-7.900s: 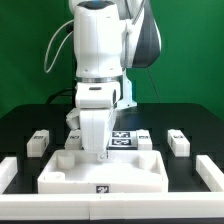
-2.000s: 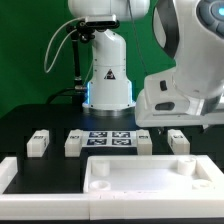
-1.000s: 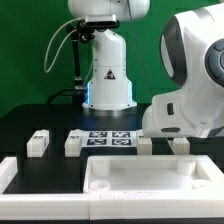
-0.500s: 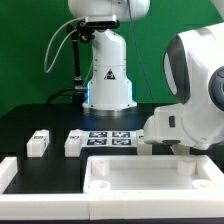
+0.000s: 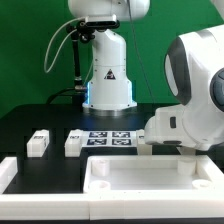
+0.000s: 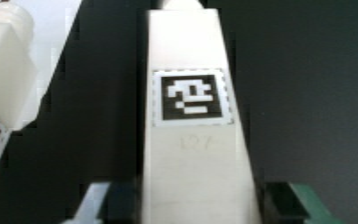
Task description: Assemble desk
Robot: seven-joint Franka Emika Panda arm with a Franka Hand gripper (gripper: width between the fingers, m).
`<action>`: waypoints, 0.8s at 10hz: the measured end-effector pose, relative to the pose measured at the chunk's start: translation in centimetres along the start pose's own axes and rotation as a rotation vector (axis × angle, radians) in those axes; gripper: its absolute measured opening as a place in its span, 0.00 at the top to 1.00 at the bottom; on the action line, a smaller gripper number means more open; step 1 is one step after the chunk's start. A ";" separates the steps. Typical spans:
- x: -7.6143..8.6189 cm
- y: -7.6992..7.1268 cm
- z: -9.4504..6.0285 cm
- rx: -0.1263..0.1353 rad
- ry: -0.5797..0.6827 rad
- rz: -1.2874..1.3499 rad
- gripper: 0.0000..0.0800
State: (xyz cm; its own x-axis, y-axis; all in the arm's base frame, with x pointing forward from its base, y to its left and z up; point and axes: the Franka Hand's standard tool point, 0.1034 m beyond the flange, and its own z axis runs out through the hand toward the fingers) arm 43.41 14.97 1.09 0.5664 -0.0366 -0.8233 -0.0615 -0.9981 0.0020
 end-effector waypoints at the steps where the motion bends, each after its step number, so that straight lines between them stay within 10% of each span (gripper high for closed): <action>1: 0.0 0.0 0.0 0.000 0.000 0.000 0.64; 6: -0.2 0.1 -0.3 0.002 -0.003 -0.010 0.64; 8: -3.1 1.6 -6.0 0.019 0.019 -0.062 0.64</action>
Offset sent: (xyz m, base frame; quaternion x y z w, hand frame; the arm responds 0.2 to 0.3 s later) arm 0.0000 0.0000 0.0000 0.0000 0.0000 0.0000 1.0000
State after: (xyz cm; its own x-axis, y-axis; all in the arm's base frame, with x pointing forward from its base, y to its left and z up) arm 46.44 13.18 7.04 0.5849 0.0246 -0.8107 -0.0415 -0.9973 -0.0602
